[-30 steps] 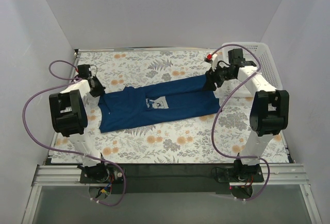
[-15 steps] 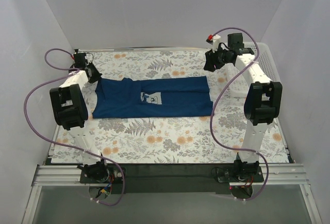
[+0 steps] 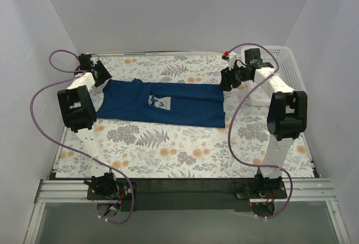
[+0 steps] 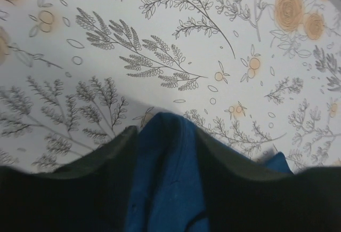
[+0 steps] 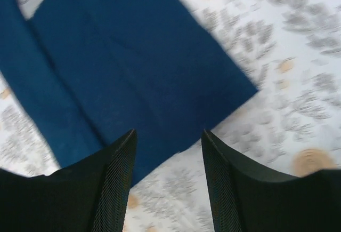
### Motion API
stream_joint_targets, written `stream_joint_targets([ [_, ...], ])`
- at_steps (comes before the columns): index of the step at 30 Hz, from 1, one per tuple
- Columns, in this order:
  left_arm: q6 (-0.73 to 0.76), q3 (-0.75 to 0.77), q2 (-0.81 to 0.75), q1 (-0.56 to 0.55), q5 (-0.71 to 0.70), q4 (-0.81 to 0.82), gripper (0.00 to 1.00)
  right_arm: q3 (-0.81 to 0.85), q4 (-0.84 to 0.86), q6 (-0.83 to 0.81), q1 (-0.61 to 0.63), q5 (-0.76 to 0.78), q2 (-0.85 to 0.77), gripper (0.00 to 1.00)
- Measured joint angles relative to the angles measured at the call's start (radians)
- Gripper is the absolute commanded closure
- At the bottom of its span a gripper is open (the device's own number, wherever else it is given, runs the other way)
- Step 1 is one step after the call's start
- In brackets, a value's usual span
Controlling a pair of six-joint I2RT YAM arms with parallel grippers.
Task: Fold and stack the t-shirts
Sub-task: Fold the tshirt
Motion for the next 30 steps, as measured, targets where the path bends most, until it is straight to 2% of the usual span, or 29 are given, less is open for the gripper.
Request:
stream_joint_targets([
  [5,-0.006,-0.191,-0.241,0.037,-0.008,0.021,0.38,-0.274,-0.011,-0.021,0.024,-0.103,-0.193,0.5],
  [10,0.023,-0.462,-0.578,0.064,-0.029,0.085,0.39,-0.44,0.019,0.018,0.066,-0.134,-0.306,0.53],
  [12,0.05,-0.533,-0.649,0.07,-0.019,0.096,0.4,-0.476,0.032,0.041,0.077,-0.129,-0.315,0.53],
  [13,0.072,-0.556,-0.658,0.071,-0.011,0.097,0.41,-0.492,0.041,0.056,0.078,-0.122,-0.315,0.53],
  [17,0.166,-0.618,-0.6,0.072,0.044,0.089,0.55,-0.536,0.072,0.098,0.074,-0.087,-0.314,0.54],
  [22,0.262,-0.627,-0.515,0.072,0.113,0.047,0.54,-0.538,0.097,0.116,0.059,-0.077,-0.314,0.55],
  [30,0.338,-0.636,-0.506,0.072,0.15,0.011,0.52,-0.539,0.1,0.109,0.014,-0.089,-0.314,0.55],
])
